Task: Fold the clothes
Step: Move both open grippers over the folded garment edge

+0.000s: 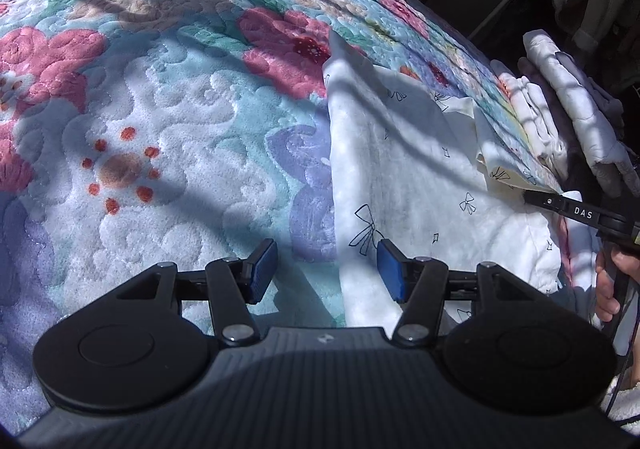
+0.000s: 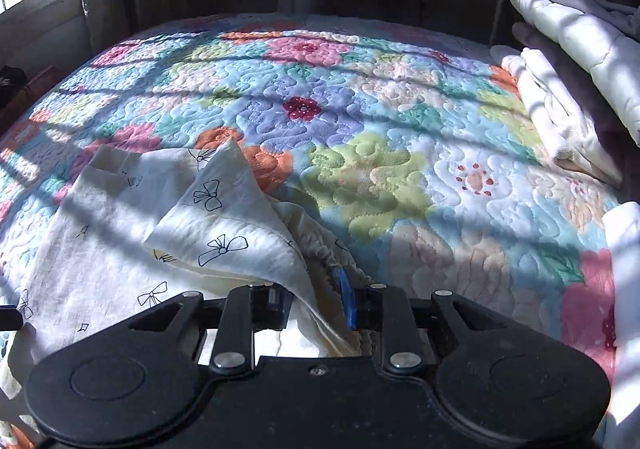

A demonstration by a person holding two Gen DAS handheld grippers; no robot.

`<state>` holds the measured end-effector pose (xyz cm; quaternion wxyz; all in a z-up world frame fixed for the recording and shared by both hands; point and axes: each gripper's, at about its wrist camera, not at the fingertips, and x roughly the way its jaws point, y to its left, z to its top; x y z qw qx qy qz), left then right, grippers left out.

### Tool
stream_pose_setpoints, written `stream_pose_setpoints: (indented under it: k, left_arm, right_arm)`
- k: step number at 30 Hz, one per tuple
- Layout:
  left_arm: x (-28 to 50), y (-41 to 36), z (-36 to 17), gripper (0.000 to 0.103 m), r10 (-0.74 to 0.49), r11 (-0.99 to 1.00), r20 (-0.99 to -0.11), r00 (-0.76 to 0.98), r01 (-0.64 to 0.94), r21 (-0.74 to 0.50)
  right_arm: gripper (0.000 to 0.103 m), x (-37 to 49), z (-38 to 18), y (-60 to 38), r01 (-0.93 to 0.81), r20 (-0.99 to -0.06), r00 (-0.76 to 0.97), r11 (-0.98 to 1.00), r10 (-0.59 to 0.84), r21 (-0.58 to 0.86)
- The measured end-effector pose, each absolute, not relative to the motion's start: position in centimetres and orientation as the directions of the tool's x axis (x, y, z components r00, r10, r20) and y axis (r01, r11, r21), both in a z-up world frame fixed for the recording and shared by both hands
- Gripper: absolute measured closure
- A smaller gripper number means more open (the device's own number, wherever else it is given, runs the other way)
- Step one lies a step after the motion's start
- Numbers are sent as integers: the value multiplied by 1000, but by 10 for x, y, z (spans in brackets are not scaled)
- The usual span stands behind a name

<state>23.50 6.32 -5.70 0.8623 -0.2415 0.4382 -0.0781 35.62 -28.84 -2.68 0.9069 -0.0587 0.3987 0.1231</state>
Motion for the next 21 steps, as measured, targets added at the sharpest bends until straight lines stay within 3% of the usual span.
stream_pose_setpoints:
  k: [3, 6, 10, 12, 15, 21]
  left_arm:
    - [233, 62, -58, 49, -352, 872, -720, 598, -72, -485]
    - [233, 58, -58, 49, -340, 884, -729, 594, -63, -464]
    - [234, 57, -58, 48, -333, 890, -735, 591, -60, -451]
    - [234, 57, -59, 48, -332, 891, -735, 591, -59, -450]
    - [234, 58, -59, 48, -337, 887, -733, 590, -61, -457]
    - [236, 59, -60, 47, -378, 866, -719, 583, -53, -498]
  right_arm:
    - [71, 352, -22, -282, -315, -699, 694, 946, 174, -78]
    - [52, 353, -12, -277, -326, -645, 748, 934, 159, -148]
    - [50, 375, -4, -305, -197, -654, 723, 974, 222, 112]
    - [50, 382, -8, -324, -60, -668, 720, 976, 188, 209]
    - [50, 377, -11, -341, 46, -678, 722, 967, 140, 249]
    - [46, 316, 1, -331, -14, -655, 733, 966, 186, 259]
